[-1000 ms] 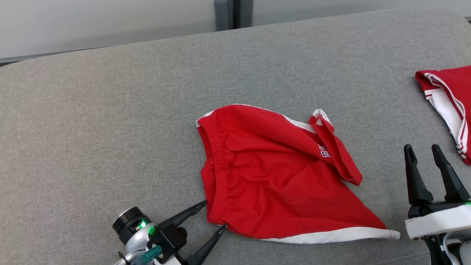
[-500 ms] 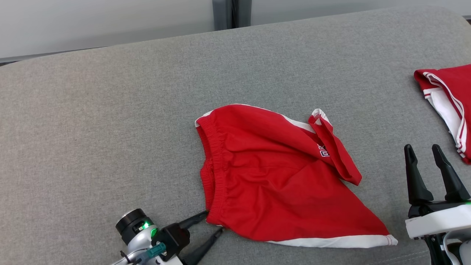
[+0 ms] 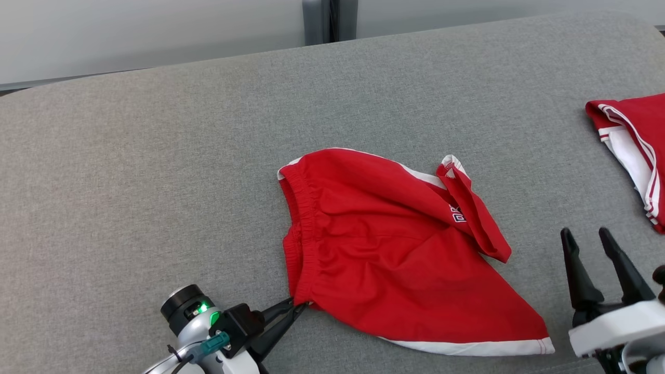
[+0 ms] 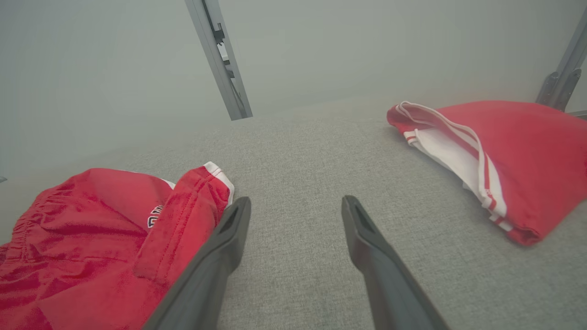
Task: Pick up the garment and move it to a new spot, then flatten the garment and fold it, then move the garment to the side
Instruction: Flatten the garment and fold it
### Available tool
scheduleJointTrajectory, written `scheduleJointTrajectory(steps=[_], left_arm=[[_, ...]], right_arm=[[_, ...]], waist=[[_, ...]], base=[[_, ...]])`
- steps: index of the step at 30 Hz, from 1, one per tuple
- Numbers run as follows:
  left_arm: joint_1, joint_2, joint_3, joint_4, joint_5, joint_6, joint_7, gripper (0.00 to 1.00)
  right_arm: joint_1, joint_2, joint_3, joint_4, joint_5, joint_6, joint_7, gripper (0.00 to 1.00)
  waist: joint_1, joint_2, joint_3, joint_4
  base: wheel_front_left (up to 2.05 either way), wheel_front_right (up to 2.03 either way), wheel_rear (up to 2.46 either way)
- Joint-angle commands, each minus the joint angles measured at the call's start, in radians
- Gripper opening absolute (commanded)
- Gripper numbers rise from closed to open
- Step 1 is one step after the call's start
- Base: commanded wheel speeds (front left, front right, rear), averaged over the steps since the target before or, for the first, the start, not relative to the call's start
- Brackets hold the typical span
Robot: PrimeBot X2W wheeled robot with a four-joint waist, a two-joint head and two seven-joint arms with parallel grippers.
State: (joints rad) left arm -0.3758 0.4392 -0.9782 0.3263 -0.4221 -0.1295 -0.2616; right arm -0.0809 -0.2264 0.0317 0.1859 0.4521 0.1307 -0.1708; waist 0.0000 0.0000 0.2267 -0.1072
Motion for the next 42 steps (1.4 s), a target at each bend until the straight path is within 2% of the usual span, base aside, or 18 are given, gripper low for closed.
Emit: scheduleJointTrajectory(steps=[1,7,13,19,22,42], left_arm=[[0.003,0.007,0.016,-0.007,0.004,0.001,-0.004,0.0],[0.018,0.0,0.057,-0.016,0.021,0.015,-0.004,0.0],[0.017,-0.007,0.077,-0.006,0.037,0.013,-0.004,0.0],[0.011,-0.012,0.088,0.005,0.047,0.009,-0.004,0.0],[0.013,-0.015,0.089,0.01,0.046,0.008,-0.004,0.0],[0.025,-0.022,0.097,0.011,0.058,0.001,-0.004,0.0]], right_arm=[[0.024,-0.013,0.003,0.003,0.011,0.0,0.01,1.0],[0.124,-0.06,0.111,-0.06,0.082,0.0,0.028,1.0],[0.215,-0.161,0.279,-0.133,0.212,0.0,0.085,1.0],[0.248,-0.244,0.344,-0.146,0.302,0.0,0.122,1.0],[0.245,-0.265,0.34,-0.122,0.312,0.0,0.13,1.0],[0.185,-0.254,0.348,-0.016,0.279,0.0,0.135,1.0]], waist=[[0.0,0.0,-0.002,0.0],[0.0,0.0,0.007,-0.019],[0.0,0.0,0.016,-0.04],[0.0,0.0,0.015,-0.05],[0.0,0.0,0.012,-0.049],[0.0,0.0,0.007,-0.04]], base=[[0.0,0.0,0.0],[0.0,0.0,0.0],[0.0,0.0,0.0],[0.0,0.0,0.0],[0.0,0.0,0.0],[0.0,0.0,0.0]])
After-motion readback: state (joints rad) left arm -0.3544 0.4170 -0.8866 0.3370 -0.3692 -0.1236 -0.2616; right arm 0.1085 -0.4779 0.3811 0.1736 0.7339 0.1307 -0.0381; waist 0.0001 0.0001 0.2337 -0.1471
